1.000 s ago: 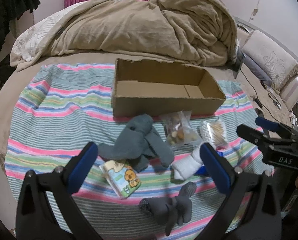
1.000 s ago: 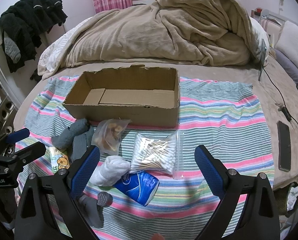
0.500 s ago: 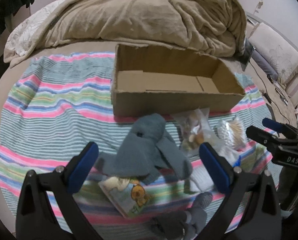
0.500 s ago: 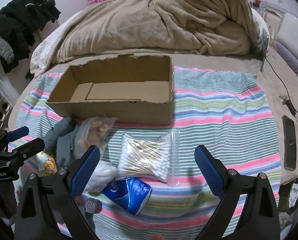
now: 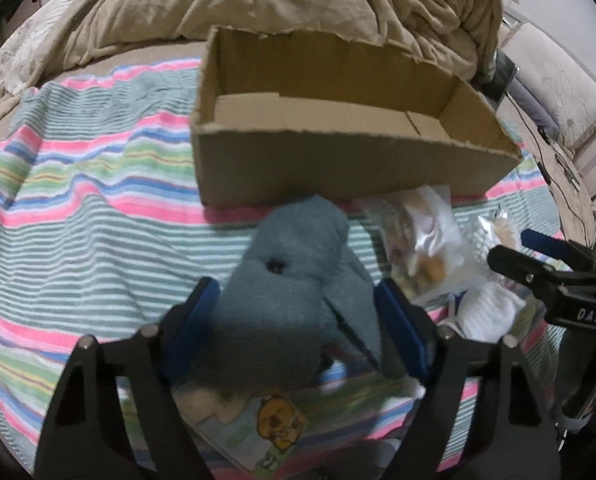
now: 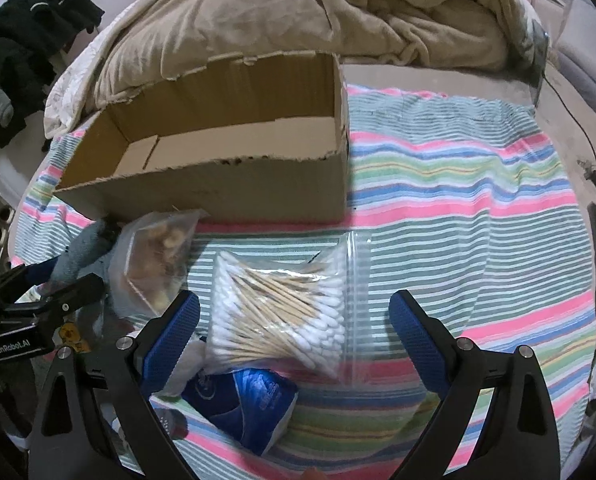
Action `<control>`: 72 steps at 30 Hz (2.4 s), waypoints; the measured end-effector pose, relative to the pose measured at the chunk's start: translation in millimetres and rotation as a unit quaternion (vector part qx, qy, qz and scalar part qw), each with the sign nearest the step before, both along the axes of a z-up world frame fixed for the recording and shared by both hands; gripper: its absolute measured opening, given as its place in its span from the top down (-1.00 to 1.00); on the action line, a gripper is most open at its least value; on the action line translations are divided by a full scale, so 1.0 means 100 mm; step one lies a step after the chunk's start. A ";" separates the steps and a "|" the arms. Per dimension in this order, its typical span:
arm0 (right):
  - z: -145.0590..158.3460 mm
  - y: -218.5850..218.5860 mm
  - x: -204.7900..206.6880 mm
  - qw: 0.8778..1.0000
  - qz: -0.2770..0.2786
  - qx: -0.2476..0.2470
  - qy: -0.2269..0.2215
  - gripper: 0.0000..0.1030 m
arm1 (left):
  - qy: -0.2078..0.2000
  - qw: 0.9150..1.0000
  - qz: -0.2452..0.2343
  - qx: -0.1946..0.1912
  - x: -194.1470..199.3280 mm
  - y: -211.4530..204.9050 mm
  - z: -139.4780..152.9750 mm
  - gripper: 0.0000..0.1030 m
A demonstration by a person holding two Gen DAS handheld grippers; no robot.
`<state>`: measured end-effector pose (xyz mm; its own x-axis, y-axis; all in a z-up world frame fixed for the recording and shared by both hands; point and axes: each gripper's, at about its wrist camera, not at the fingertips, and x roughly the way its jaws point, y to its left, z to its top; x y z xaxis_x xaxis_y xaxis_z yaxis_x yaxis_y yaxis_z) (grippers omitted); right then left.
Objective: Organize objects
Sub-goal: 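Grasp the grey plush toy with left tool while right tool grasps cotton swab bag, then carry plush toy and cotton swab bag over the cardboard box with both tools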
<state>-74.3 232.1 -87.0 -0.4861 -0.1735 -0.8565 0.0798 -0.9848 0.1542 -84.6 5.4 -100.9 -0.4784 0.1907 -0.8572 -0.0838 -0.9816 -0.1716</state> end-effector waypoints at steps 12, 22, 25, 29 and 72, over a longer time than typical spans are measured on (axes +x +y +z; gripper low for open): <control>-0.10 -0.01 0.00 1.000 0.020 0.002 -0.008 -0.44 | 0.017 1.000 0.002 0.011 0.04 -0.07 0.03 -0.07; 0.18 -0.07 0.08 0.999 0.025 -0.005 0.032 -0.44 | 0.040 0.999 -0.012 0.030 0.15 -0.01 0.25 -0.01; 0.28 -0.10 0.12 0.999 0.028 -0.007 0.046 -0.44 | 0.054 0.998 -0.014 0.033 0.20 -0.01 0.39 -0.01; 0.42 -0.05 0.16 0.998 0.030 -0.009 0.060 -0.44 | 0.074 0.996 -0.018 0.036 0.25 -0.01 0.59 -0.01; 0.74 -0.04 -0.62 0.992 0.032 -0.029 0.120 -0.44 | 0.110 0.992 -0.036 0.045 -0.65 0.24 0.87 -0.03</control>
<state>-136.4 228.0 -12.9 -0.6607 -0.2566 -0.7054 0.1829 -0.9665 0.1803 -149.8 29.3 -13.7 -0.6348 0.3014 -0.7115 -0.1974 -0.9535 -0.2277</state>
